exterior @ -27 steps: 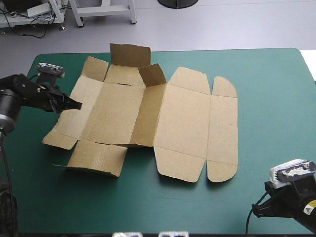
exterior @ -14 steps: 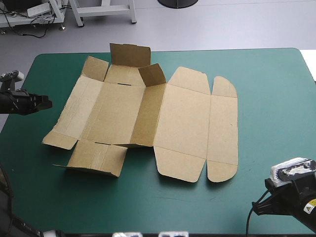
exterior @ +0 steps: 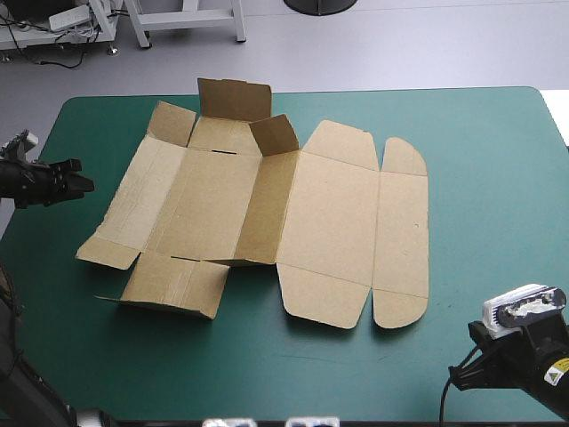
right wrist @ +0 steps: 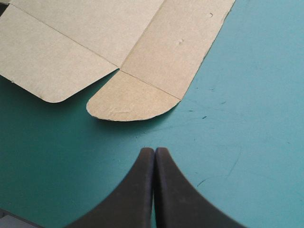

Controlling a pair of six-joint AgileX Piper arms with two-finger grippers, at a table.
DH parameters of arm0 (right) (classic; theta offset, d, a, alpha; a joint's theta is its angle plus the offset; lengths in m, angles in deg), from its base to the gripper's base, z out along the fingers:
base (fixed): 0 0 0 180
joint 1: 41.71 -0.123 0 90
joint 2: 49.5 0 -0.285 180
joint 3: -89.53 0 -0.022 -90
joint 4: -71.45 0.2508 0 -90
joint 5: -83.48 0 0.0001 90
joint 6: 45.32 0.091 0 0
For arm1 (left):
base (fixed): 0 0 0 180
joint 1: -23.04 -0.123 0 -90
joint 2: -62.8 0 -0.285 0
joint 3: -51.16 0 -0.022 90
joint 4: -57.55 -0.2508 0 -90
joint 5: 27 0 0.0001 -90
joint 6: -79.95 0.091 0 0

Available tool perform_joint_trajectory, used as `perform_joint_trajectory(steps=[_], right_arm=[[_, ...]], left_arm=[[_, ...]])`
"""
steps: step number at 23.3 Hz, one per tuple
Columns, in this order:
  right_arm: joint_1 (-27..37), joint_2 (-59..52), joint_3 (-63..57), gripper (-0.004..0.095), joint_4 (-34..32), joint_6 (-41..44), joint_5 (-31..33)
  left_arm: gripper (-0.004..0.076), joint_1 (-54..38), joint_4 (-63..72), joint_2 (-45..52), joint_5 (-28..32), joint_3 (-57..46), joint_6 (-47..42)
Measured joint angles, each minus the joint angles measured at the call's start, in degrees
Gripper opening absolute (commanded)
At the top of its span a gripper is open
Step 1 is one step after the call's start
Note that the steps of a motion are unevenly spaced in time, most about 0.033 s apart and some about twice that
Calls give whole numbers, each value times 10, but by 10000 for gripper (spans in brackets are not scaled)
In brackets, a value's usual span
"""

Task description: Fold the box

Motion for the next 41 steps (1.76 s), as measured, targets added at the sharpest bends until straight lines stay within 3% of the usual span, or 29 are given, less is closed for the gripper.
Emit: perform_joint_trajectory(steps=[26, 34, 41], right_arm=[[0, 0, 0, -23, 6, -7, -1], [0, 0, 0, -23, 6, -23, -2], [0, 0, 0, -24, 6, -26, -4]], left_arm=[[461, 68, -48, -52, 0, -36, -23], [461, 78, -30, -11, 6, -95, -18], [424, 145, -27, 11, 4, -97, -16]])
